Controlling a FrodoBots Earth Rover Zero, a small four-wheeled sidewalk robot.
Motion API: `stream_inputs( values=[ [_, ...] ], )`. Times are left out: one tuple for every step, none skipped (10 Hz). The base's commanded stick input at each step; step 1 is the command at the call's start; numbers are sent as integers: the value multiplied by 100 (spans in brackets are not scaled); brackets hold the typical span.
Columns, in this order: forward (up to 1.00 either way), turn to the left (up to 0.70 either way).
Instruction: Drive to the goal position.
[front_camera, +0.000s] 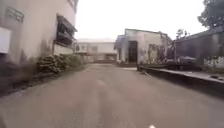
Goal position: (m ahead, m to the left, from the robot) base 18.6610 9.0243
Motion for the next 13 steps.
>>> stream_inputs(
  values=[
    [30,0],
    [30,0],
    [30,0],
    [30,0],
    [30,0],
    [30,0],
    [30,0],
    [30,0],
    [30,0],
    [30,0],
    [30,0],
    [30,0],
    [30,0]
  ],
)
